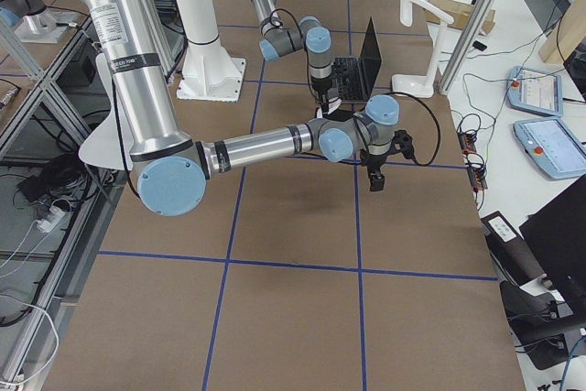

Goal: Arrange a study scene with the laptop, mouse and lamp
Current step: 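Lower the white mouse onto the mouse pad and open the left gripper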

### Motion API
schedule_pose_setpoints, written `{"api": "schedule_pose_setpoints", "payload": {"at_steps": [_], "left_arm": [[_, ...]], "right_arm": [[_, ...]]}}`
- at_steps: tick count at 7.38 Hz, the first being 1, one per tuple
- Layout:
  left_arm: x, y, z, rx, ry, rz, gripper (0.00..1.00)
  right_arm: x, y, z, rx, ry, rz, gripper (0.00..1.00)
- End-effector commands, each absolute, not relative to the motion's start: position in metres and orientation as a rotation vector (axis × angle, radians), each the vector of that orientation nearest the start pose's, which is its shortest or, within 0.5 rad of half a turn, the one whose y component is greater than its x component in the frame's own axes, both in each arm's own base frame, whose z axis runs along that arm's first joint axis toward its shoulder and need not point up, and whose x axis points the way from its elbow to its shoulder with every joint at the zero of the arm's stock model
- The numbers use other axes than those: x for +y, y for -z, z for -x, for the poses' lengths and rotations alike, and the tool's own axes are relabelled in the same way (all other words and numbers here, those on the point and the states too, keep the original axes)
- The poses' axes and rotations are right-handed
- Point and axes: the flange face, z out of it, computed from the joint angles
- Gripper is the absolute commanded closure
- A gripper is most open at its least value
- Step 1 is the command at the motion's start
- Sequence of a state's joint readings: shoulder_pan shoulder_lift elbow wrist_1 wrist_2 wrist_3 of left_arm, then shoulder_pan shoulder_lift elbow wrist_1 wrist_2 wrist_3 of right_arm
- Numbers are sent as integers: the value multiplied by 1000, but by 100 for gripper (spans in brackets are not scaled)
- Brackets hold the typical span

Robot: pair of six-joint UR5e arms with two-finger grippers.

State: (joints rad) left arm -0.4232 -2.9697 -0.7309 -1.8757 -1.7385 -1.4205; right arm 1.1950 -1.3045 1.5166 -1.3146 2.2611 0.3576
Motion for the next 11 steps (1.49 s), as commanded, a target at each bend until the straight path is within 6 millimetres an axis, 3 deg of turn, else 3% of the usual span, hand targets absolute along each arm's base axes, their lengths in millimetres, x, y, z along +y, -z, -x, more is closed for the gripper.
{"api": "schedule_pose_setpoints", "payload": {"at_steps": [1,9,11], "left_arm": [[-473,-15,-764,871,184,-95,32],[-472,-9,-763,880,181,-97,30],[-471,3,-756,903,151,-119,15]], "right_arm": [[-602,-514,162,-793,180,-177,0],[-602,-516,161,-792,183,-176,0],[-602,-514,163,-794,183,-176,0]]}}
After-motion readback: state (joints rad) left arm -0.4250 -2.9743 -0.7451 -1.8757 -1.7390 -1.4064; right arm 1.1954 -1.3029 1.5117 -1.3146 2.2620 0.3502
